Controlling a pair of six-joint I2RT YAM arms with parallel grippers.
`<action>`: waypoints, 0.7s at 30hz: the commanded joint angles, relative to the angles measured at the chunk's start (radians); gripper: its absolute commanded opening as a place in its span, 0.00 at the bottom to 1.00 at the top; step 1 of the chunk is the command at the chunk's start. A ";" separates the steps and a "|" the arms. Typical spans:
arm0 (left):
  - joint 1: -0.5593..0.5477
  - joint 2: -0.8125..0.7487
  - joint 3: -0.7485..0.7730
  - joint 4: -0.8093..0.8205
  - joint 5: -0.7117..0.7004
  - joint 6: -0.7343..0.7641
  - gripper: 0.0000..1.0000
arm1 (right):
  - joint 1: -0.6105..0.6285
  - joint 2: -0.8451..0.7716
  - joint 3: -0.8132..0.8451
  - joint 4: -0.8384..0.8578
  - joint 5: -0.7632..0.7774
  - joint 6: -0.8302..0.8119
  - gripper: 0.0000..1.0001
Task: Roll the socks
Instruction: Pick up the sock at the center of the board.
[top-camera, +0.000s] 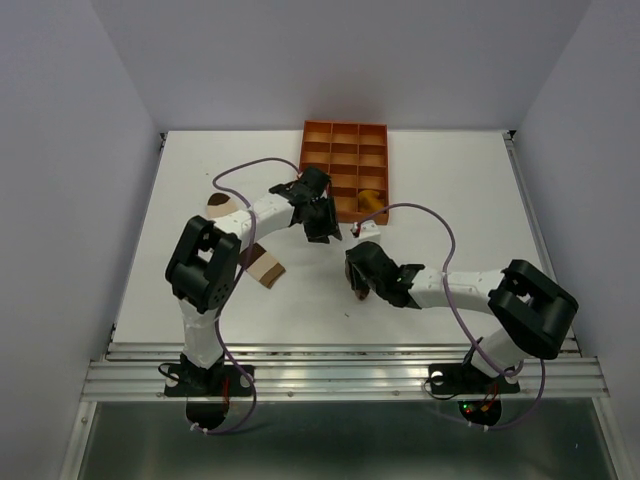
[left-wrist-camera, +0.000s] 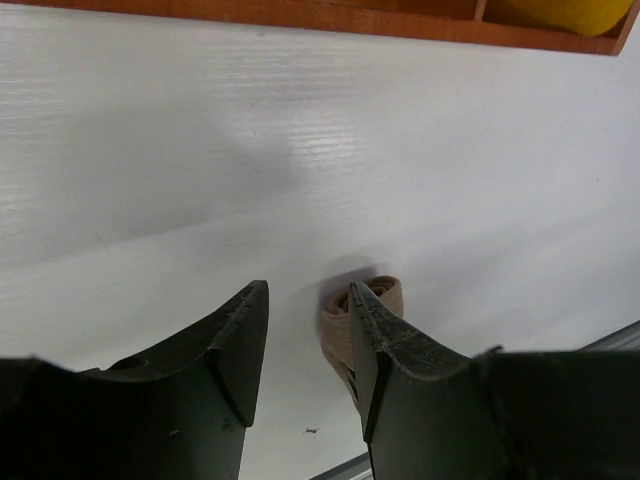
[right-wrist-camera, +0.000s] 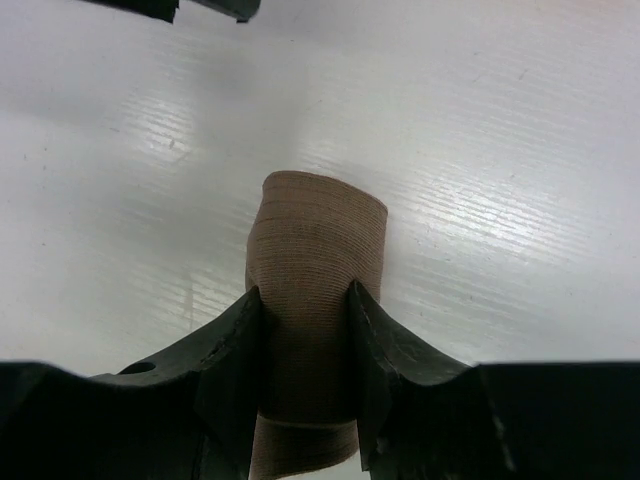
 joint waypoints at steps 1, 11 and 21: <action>0.017 -0.057 0.043 -0.006 -0.051 -0.014 0.48 | 0.011 -0.015 -0.014 -0.018 -0.010 0.026 0.01; 0.052 -0.140 0.014 -0.022 -0.114 -0.023 0.46 | 0.011 -0.139 -0.034 0.022 0.108 0.026 0.01; 0.106 -0.222 -0.043 -0.005 -0.142 -0.014 0.46 | -0.084 -0.156 0.070 0.062 0.078 -0.063 0.01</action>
